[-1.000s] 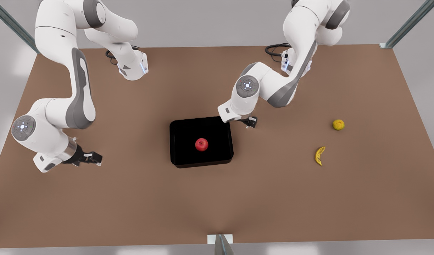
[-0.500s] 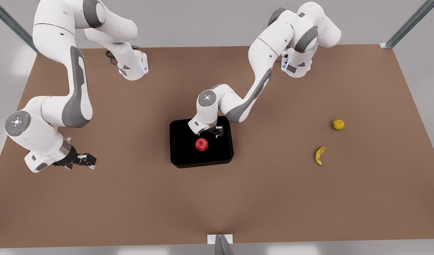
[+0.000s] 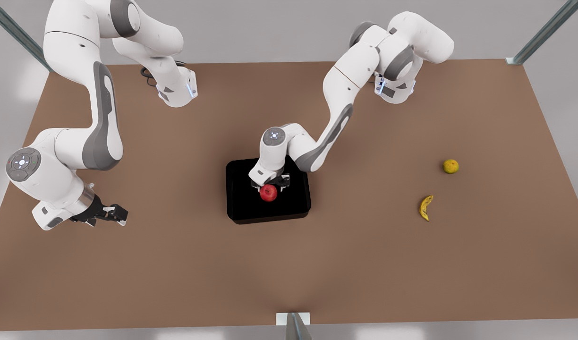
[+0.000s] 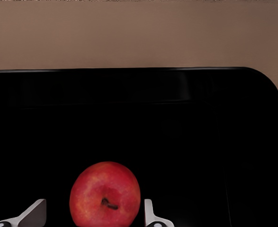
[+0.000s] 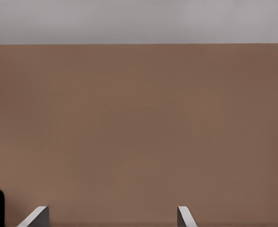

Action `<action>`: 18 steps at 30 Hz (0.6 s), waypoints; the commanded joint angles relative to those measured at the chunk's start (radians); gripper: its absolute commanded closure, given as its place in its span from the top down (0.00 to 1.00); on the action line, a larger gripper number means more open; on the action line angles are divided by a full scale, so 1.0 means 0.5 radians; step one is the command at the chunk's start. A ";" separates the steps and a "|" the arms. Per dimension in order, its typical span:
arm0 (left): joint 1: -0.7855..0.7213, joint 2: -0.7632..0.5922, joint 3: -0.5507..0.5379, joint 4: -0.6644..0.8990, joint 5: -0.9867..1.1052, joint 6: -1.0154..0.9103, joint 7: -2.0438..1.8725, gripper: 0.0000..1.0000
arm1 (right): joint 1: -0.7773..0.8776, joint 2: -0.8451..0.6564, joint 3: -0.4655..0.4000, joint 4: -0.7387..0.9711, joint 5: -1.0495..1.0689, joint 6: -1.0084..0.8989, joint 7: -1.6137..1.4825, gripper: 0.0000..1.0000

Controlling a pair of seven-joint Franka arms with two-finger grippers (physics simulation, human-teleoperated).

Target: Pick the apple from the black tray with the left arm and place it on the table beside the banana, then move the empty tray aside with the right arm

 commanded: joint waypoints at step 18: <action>-0.008 0.115 0.001 -0.029 0.205 0.236 -0.387 1.00 | -0.005 -0.002 -0.003 0.001 0.002 0.000 -0.012 1.00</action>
